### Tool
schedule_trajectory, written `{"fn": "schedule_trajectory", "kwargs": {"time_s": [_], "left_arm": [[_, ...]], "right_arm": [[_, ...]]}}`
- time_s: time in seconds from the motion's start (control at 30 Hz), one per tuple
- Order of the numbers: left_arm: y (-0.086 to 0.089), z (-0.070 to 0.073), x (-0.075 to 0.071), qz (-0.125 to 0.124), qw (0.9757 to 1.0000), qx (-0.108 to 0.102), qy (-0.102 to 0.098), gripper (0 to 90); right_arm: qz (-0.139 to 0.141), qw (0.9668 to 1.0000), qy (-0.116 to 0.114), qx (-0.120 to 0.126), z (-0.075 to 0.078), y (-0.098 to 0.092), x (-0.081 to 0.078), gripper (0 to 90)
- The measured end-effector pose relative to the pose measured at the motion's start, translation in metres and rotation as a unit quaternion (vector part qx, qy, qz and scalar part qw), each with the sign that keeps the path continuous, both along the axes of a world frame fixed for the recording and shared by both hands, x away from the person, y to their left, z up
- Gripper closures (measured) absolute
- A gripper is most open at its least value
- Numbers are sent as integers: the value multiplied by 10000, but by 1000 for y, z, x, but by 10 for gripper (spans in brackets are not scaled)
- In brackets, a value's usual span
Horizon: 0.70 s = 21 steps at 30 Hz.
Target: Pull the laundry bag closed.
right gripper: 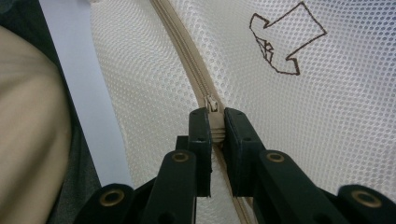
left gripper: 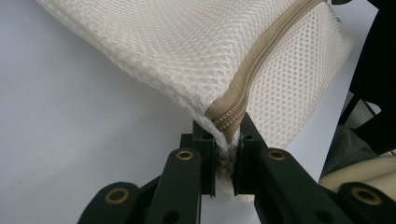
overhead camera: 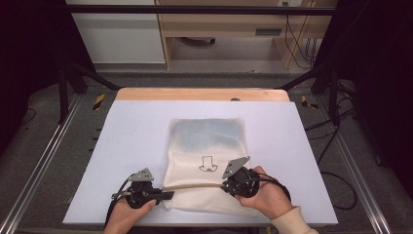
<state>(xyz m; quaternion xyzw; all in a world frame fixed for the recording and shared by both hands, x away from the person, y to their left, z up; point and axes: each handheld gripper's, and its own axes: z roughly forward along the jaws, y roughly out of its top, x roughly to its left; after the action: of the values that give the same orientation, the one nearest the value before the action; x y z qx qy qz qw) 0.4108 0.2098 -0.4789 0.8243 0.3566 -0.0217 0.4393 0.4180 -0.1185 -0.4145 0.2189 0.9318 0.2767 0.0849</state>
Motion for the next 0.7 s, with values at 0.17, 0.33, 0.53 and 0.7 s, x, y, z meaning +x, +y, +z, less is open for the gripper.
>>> {"fn": "schedule_trajectory", "kwargs": {"time_s": [0.17,0.33,0.53,0.7], "left_arm": [[0,0,0,12,10000,-10,-3,823],[0,0,-1,14,10000,-6,-4,823],[0,0,-1,15,10000,-8,-6,823],[0,0,-1,5,10000,4,-20,823]], "right_arm": [[-50,9999,-39,98,-2,-2,-1,820],[-60,9998,-51,172,-4,-4,-3,821],[-60,9998,-47,202,-6,-5,-4,821],[-42,9998,-40,207,-5,-6,-4,821]]}}
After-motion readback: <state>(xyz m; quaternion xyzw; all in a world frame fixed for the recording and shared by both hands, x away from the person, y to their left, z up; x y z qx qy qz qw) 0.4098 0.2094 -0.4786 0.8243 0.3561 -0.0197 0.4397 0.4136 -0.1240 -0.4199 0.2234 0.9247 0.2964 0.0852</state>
